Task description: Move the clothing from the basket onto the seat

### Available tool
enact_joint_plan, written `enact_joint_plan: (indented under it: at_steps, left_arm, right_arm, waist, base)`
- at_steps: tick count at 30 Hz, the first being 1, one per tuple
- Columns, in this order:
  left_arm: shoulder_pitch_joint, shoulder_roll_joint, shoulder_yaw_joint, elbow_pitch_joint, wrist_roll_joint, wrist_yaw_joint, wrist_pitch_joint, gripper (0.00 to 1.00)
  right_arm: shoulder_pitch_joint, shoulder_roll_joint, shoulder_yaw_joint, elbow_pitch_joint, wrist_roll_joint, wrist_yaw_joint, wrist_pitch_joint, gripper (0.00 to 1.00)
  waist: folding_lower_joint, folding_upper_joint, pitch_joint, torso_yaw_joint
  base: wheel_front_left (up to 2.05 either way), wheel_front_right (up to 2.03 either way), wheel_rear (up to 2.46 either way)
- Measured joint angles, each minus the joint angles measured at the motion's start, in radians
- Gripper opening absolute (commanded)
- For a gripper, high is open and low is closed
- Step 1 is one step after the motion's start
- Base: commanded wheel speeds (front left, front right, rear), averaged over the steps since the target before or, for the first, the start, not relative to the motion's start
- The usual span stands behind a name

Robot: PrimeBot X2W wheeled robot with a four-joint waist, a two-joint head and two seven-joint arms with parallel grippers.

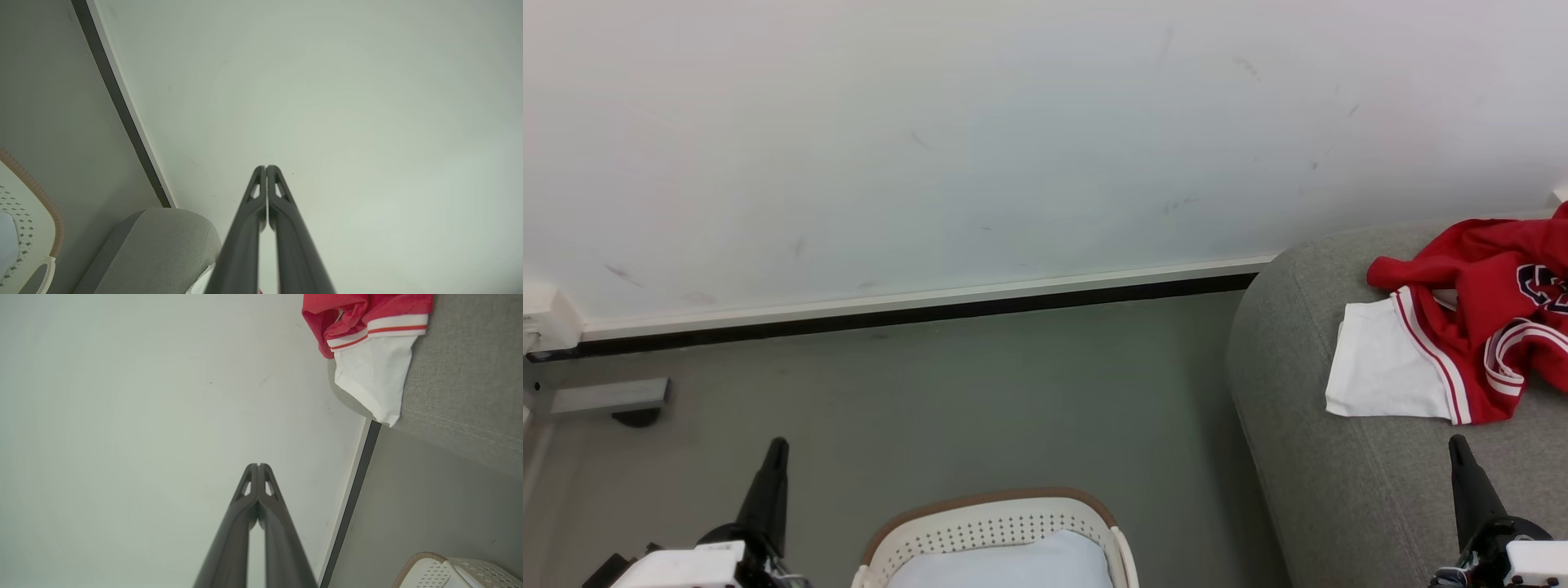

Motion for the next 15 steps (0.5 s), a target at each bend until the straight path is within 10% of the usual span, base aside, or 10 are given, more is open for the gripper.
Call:
enact_joint_plan:
  at_steps: [15]
  left_arm:
    - [0.0,0.0,0.0,0.0,0.0,0.0,0.0,0.0]
  right_arm:
    - [0.0,0.0,0.0,0.0,0.0,0.0,0.0,0.0]
  waist:
    - [0.0,0.0,0.0,0.0]
  base:
    - [0.0,0.0,0.0]
